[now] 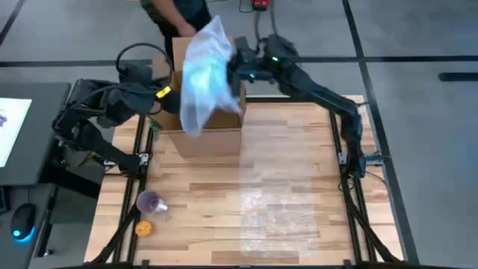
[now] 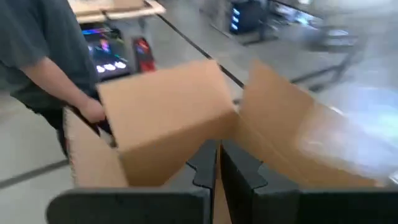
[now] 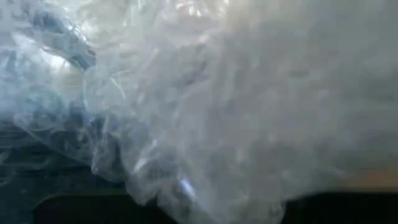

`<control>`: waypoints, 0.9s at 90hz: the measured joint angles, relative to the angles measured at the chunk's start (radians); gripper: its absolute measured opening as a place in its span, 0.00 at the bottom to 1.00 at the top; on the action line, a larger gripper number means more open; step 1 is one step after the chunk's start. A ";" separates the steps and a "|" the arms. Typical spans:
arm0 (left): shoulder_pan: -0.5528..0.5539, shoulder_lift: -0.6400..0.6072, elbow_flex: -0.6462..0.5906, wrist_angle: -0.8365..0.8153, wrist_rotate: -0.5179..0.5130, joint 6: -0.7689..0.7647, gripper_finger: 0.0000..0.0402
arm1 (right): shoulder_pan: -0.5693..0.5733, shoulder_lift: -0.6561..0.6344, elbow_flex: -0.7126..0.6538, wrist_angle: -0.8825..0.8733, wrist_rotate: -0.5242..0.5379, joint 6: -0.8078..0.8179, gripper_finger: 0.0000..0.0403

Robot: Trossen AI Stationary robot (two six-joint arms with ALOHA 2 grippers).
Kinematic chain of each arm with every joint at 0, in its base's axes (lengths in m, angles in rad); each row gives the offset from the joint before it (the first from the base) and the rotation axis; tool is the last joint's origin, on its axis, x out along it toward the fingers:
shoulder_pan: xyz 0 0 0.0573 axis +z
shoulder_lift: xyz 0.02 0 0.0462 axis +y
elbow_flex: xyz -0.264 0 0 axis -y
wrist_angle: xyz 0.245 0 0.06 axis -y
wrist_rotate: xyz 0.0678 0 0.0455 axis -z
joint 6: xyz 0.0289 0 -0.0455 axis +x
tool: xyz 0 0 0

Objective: Wrap mug
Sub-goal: Put the wrapped blue mug into the box

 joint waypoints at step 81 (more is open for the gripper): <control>0.197 -0.147 -0.308 -0.014 0.061 0.080 0.14 | 0.041 -0.047 -0.003 -1.415 0.354 -0.317 0.06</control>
